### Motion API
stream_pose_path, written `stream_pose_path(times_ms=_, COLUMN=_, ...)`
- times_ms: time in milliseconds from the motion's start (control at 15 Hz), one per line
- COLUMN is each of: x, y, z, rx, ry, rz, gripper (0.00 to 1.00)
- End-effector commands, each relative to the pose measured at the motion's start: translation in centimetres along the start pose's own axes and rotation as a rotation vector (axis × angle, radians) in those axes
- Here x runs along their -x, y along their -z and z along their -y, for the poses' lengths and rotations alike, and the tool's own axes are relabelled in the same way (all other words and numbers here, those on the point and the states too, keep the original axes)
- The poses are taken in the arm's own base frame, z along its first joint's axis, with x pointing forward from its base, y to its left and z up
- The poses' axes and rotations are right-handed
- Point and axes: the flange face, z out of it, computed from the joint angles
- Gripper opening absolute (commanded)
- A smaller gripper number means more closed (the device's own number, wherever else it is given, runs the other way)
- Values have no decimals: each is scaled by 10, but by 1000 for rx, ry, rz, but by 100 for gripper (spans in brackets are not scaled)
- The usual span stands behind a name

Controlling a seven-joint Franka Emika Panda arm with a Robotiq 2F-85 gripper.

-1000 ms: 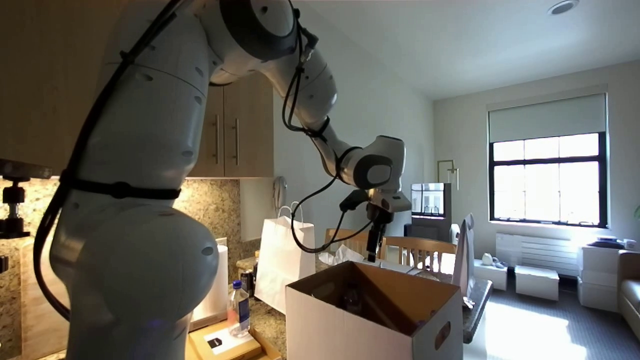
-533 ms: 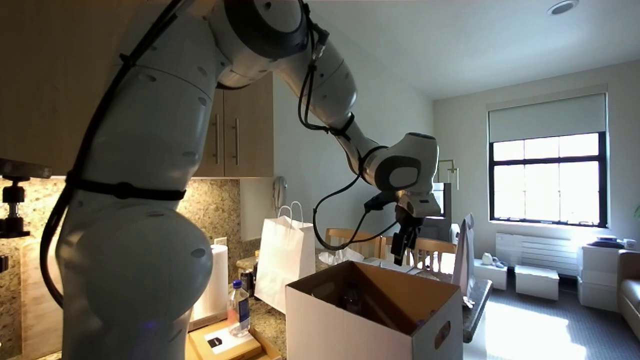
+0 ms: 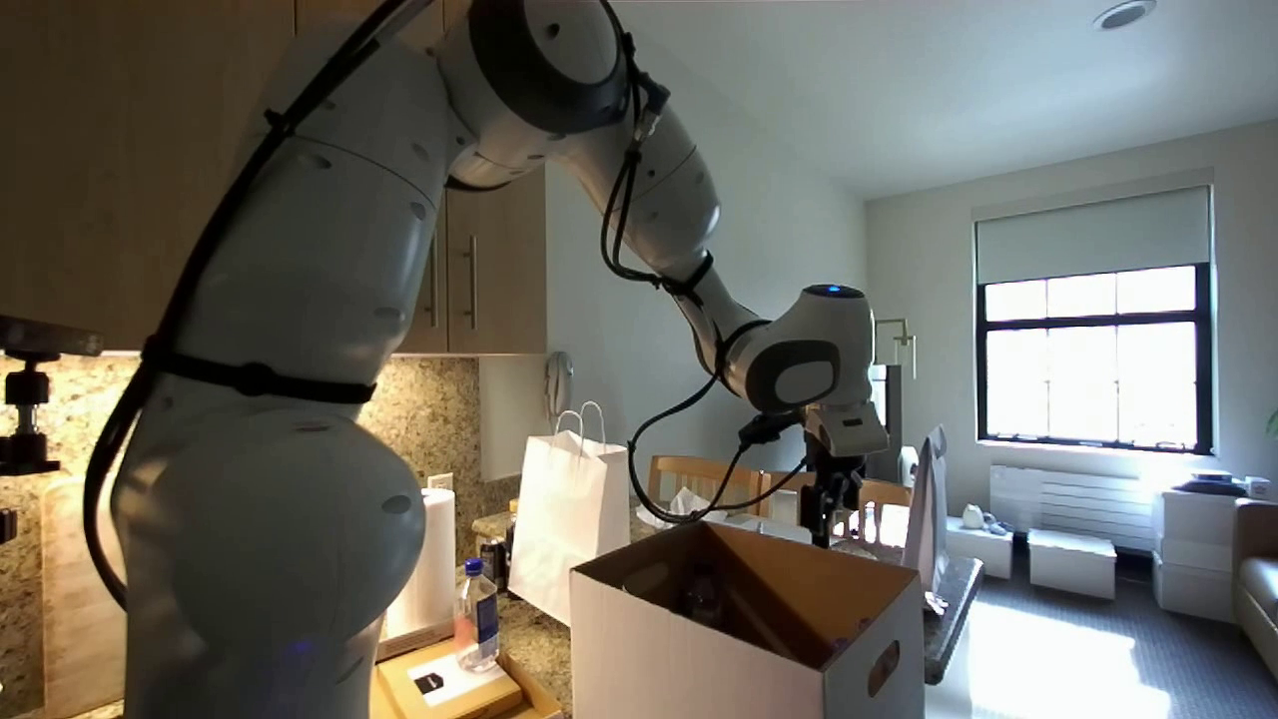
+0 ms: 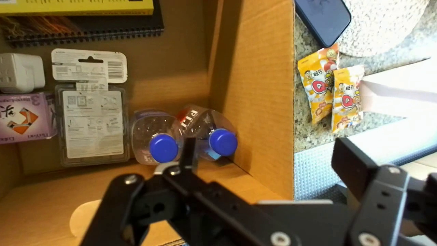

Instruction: Pick up the bottle from the box and put them on the counter

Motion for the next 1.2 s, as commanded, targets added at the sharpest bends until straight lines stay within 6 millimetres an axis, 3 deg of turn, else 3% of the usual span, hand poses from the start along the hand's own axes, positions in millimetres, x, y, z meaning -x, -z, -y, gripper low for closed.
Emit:
stream_pose_path(times_ms=0, x=0, y=-9, z=0, rx=37, ry=2, rz=-19, gripper=100)
stream_pose_path(times_ms=533, x=-31, y=-61, z=-4, rx=223, ry=-105, rz=-94, gripper=100)
stream_pose_path(times_ms=1133, x=-27, y=-109, z=-6, rx=382, ry=1, rz=-168, gripper=100)
